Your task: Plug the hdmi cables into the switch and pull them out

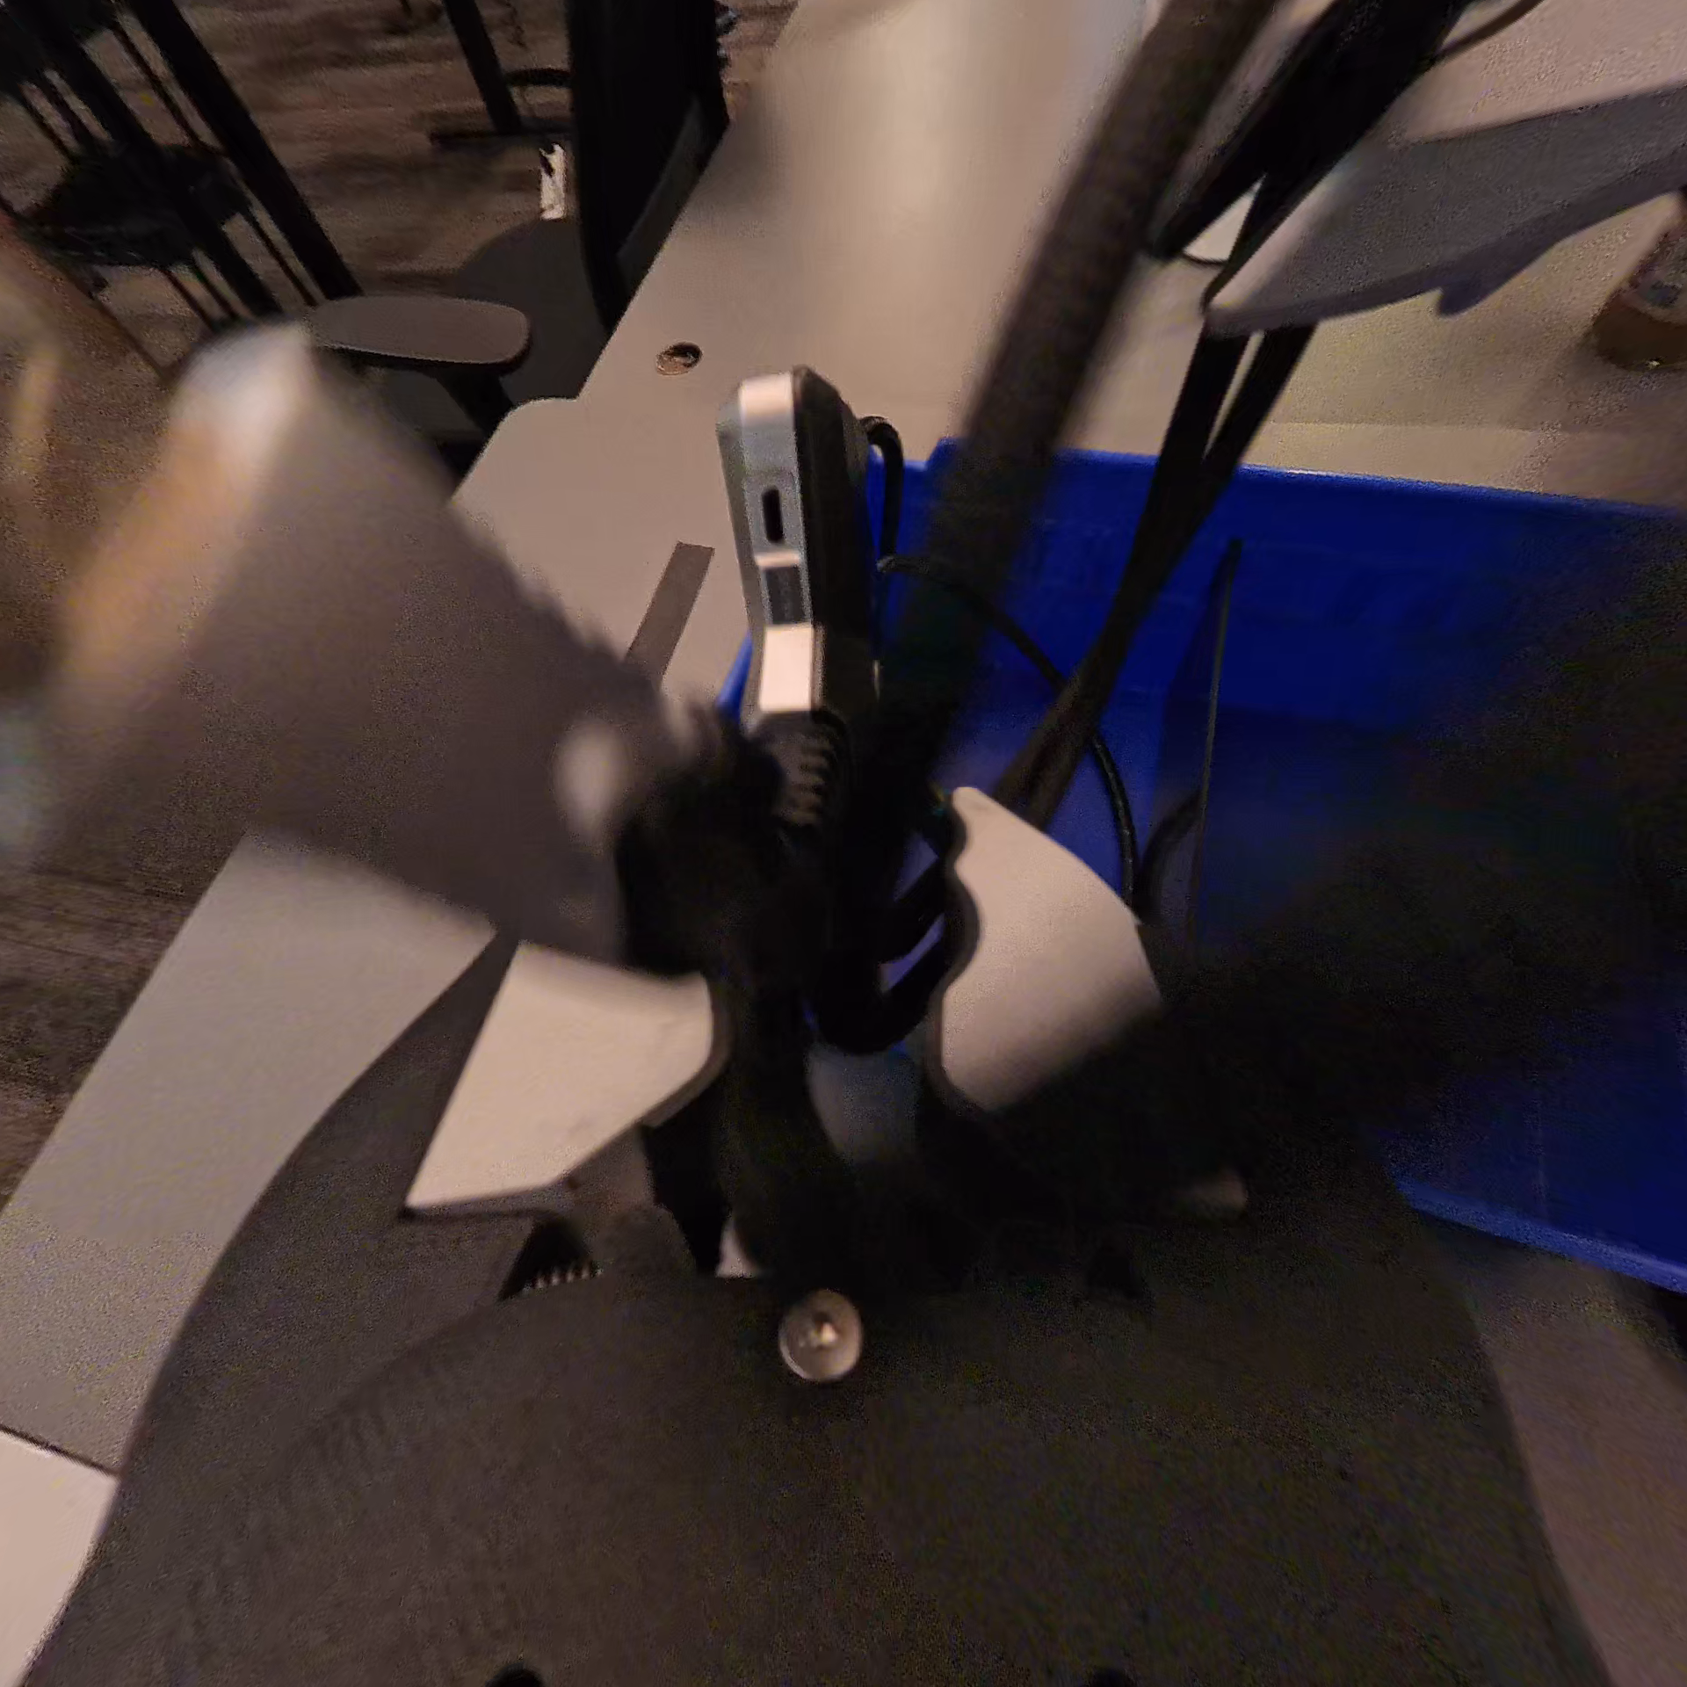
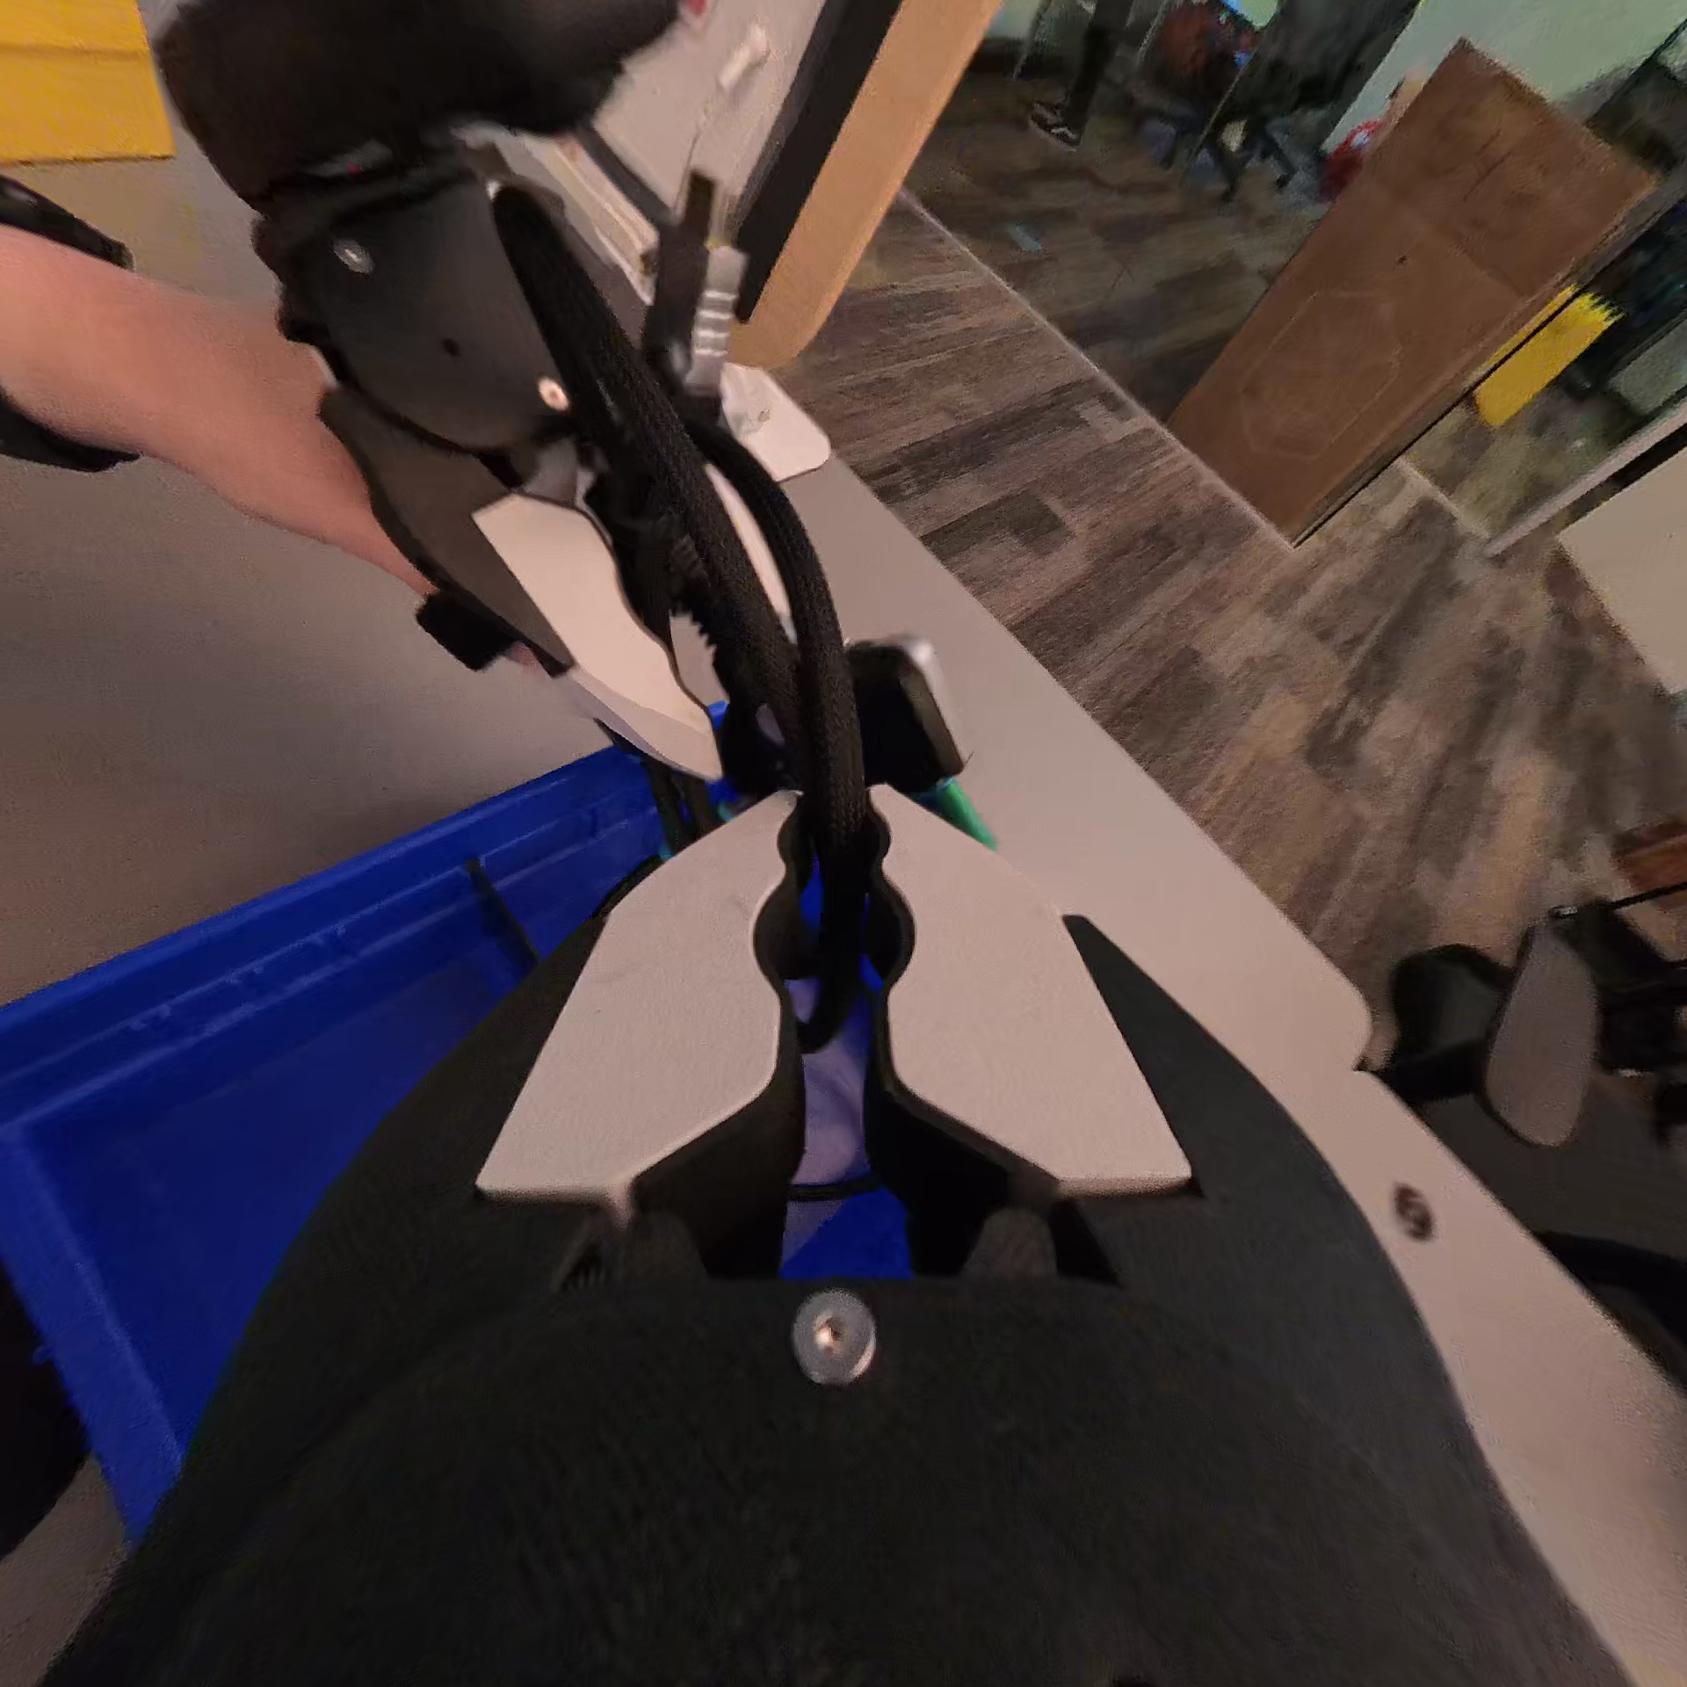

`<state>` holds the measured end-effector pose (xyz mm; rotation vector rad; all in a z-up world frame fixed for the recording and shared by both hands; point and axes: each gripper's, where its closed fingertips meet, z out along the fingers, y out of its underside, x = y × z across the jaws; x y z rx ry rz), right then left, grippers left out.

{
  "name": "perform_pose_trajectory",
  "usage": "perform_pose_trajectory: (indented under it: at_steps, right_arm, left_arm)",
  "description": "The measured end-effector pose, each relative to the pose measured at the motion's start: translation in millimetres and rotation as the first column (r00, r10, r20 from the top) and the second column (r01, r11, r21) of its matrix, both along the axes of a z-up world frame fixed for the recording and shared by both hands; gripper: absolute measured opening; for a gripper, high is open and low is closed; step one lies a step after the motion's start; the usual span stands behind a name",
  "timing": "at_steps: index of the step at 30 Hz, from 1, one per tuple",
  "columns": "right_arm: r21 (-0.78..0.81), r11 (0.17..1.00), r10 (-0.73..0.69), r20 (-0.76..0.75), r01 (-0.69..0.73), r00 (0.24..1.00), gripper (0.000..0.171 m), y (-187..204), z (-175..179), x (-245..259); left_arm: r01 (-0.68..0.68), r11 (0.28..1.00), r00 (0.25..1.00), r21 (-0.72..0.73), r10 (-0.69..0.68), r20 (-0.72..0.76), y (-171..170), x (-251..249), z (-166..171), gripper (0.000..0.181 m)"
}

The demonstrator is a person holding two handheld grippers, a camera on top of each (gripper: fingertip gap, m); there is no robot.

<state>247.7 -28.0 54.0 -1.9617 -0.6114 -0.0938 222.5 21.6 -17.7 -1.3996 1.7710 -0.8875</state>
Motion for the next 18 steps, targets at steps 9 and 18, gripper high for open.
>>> perform_pose_trajectory:
  at_steps: [9, 18]
  right_arm:
    - [-0.239, 0.962, 0.088, -0.194, -0.134, 0.977, 0.010, -4.6, -86.6, 11.4]
    - [-0.446, 0.869, 0.082, -0.297, -0.214, 0.951, 0.012, -35.1, -115.4, -5.7]
  left_arm:
    - [-0.013, 0.996, 0.978, -0.088, 0.030, 0.204, 5.1, -29.8, 33.8, 0.059]
    - [0.073, 0.991, 0.979, -0.115, -0.049, 0.200, -9.1, -33.8, 41.4, 0.033]
